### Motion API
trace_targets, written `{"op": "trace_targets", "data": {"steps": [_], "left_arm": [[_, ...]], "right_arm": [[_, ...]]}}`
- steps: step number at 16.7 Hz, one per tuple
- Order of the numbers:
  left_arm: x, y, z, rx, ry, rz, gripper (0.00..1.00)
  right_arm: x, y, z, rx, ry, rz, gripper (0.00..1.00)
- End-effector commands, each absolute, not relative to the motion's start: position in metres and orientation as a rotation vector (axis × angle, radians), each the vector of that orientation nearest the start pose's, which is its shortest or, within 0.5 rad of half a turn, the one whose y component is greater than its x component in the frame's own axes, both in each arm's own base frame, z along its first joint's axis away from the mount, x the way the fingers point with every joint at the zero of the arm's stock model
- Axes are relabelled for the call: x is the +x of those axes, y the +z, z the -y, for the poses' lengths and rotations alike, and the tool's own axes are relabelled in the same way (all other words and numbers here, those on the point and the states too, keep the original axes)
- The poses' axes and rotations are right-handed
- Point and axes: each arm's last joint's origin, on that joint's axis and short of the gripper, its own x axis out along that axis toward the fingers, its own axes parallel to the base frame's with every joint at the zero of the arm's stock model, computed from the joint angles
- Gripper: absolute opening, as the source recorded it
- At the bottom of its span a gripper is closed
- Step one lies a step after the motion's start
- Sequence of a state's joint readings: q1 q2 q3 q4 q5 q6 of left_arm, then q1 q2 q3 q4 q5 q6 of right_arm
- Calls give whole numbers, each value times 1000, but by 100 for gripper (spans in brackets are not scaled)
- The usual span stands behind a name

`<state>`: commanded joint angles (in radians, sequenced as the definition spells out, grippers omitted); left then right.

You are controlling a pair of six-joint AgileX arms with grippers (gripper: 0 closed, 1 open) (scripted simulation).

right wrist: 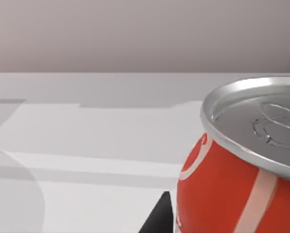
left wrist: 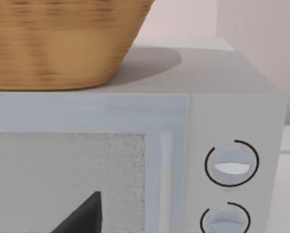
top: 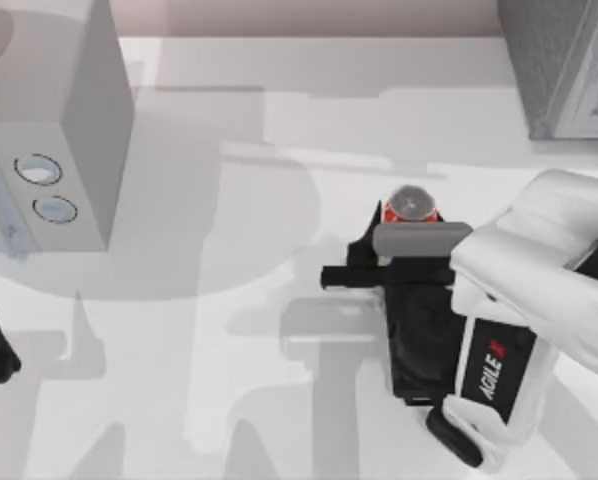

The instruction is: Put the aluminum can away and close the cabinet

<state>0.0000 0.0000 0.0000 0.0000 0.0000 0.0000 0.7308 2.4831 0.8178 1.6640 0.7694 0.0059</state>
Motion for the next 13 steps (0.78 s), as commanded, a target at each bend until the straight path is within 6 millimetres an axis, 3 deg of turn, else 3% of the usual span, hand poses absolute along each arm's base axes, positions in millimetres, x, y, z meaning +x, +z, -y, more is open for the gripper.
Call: {"op": "trace_targets", "data": {"steps": [7,10,13], "left_arm": [[106,160,1,0,0,0,100],[106,160,1,0,0,0,100],[106,160,1,0,0,0,100]], "right_arm": [[281,14,-228,-1,-7,5,0],[285,34,-232,-1,-7,5,0],[288,68,-235,-2,-7,5,0]]}}
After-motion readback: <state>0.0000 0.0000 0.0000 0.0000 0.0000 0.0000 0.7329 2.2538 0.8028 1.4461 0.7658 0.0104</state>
